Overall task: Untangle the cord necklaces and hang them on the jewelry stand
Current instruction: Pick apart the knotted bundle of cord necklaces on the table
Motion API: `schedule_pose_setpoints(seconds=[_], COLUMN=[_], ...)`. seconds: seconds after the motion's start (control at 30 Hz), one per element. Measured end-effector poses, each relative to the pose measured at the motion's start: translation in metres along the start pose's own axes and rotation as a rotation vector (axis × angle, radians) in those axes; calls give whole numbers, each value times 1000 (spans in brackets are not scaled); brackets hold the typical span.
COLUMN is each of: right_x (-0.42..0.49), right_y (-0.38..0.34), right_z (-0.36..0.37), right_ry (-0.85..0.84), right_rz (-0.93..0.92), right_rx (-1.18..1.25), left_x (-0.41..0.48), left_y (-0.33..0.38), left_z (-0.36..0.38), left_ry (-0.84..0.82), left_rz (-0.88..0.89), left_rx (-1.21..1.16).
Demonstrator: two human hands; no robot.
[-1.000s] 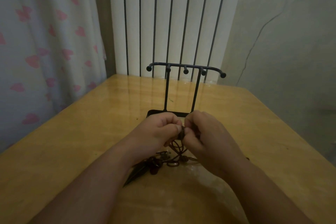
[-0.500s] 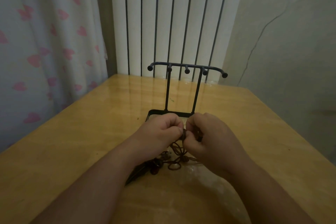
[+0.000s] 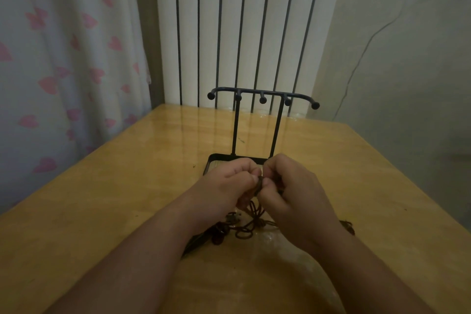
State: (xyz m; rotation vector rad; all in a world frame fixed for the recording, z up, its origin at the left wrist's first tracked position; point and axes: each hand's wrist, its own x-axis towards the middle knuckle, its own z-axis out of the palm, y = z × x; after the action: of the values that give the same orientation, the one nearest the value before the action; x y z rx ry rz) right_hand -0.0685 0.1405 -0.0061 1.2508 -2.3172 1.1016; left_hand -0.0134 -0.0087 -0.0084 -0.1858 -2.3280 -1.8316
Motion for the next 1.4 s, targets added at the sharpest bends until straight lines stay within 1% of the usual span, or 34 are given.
schedule_pose_setpoints(seconds=[0.1, 0.2, 0.37, 0.53, 0.73, 0.93, 1.03, 1.23, 1.4], right_x=[1, 2, 1, 2, 4, 6, 5, 5, 4], right_y=[0, 1, 6, 4, -1, -3, -3, -6, -6], right_z=[2, 1, -5, -4, -6, -6, -6, -9, -8], right_ry=[43, 42, 39, 37, -55, -85, -115, -157, -150], right_rz=[1, 23, 11, 22, -17, 5, 2, -2, 5], right_rx=[48, 83, -15, -67, -254, -266, -266, -248, -215], left_x=[0, 0, 2, 2, 2, 4, 3, 0, 1], left_y=[0, 0, 1, 3, -3, -1, 2, 6, 5], left_z=[0, -1, -3, -3, -1, -2, -1, -4, -3], left_ry=[8, 60, 125, 131, 121, 131, 130, 59, 56], left_rz=[-10, -1, 41, 56, 57, 38, 36, 5, -19], left_rx=[-54, 25, 209, 334, 441, 369, 400, 365, 260])
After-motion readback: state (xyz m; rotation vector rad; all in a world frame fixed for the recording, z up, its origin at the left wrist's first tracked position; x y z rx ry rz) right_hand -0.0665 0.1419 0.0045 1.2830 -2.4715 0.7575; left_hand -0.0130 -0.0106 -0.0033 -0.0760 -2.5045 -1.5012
